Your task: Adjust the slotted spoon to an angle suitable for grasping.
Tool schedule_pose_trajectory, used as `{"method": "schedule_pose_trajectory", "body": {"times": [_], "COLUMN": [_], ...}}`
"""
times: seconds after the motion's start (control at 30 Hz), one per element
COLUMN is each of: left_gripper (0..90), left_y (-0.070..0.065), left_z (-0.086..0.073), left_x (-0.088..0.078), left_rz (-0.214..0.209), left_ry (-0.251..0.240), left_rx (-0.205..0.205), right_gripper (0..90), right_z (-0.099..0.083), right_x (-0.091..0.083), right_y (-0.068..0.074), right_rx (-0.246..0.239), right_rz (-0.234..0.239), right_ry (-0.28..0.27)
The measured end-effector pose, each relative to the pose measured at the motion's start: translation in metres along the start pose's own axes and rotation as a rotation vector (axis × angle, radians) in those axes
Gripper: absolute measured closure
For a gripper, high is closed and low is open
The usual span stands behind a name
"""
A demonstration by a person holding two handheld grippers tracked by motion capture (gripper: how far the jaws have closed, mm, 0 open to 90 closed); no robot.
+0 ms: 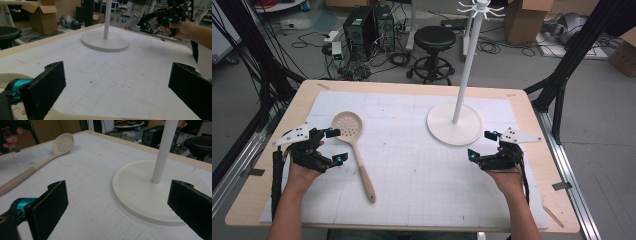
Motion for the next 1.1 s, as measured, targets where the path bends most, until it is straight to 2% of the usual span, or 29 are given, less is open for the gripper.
{"method": "schedule_pose_trajectory", "body": {"times": [0.13,0.2,0.8,1.1], "left_gripper": [1.7,1.7,1.7,1.7], "left_y": [-0.0010,-0.0020,-0.0027,-0.0031], "left_z": [-0.0012,-0.0012,0.0008,-0.0004], "left_x": [0.0017,0.0024,-0.0005,0.0012], "left_rz": [0.002,0.002,0.011,0.008], "left_ry": [0.014,0.019,0.013,0.028], "left_rx": [0.003,0.015,0.019,0.027], "right_gripper": [1.8,1.8,1.8,1.8], "right_z": [-0.0018,-0.0009,0.0000,-0.0009], "right_x": [0.0007,0.0000,0.0040,0.0047], "right_y": [-0.0012,-0.0013,0.0019,0.0018], "right_rx": [0.010,-0.002,-0.008,0.002], "right_rz": [0.005,0.006,0.003,0.003], "right_ry": [0.008,0.005,0.033,0.039]}}
Point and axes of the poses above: each handheld gripper's, and its own axes: x roughly forward along the jaws, z roughly out of its top, y roughly to its left, the point moved 3 cm from there along x, roughly forward along the jaws, and after that the axes turned 14 degrees about z, right-handed, at the moved point
